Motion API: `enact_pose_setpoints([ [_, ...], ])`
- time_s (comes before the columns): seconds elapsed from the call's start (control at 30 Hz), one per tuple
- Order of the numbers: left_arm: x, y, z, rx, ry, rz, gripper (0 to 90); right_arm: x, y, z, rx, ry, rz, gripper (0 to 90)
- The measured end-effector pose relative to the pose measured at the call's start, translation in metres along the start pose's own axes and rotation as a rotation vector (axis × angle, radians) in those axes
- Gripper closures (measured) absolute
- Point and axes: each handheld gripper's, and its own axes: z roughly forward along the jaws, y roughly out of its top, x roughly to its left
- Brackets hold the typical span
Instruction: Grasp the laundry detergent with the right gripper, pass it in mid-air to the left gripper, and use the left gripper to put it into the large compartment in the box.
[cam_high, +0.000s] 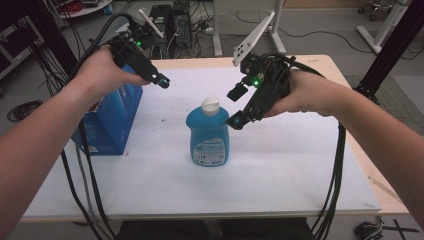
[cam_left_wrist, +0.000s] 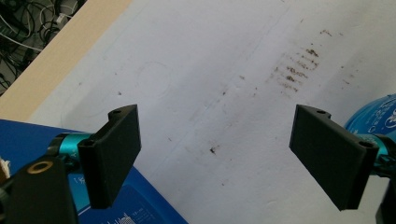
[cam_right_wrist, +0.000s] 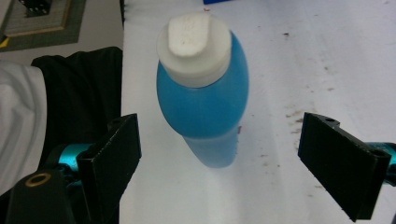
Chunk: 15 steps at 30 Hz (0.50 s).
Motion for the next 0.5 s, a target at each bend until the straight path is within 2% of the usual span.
enact_pose_setpoints([
  [0.23, 0.0, 0.0, 0.001, 0.003, -0.006, 0.002, 16.7, -0.001, -0.008, 0.02, -0.002, 0.009, 0.009, 12.7],
  [0.33, 0.0, 0.0, 0.001, 0.002, -0.005, 0.002, 16.7, -0.001, -0.01, 0.027, -0.004, 0.001, -0.001, 12.7],
  [0.5, 0.0, 0.0, 0.0, 0.001, -0.006, 0.0, 16.7, -0.002, -0.012, 0.037, -0.009, -0.002, 0.008, 12.7],
])
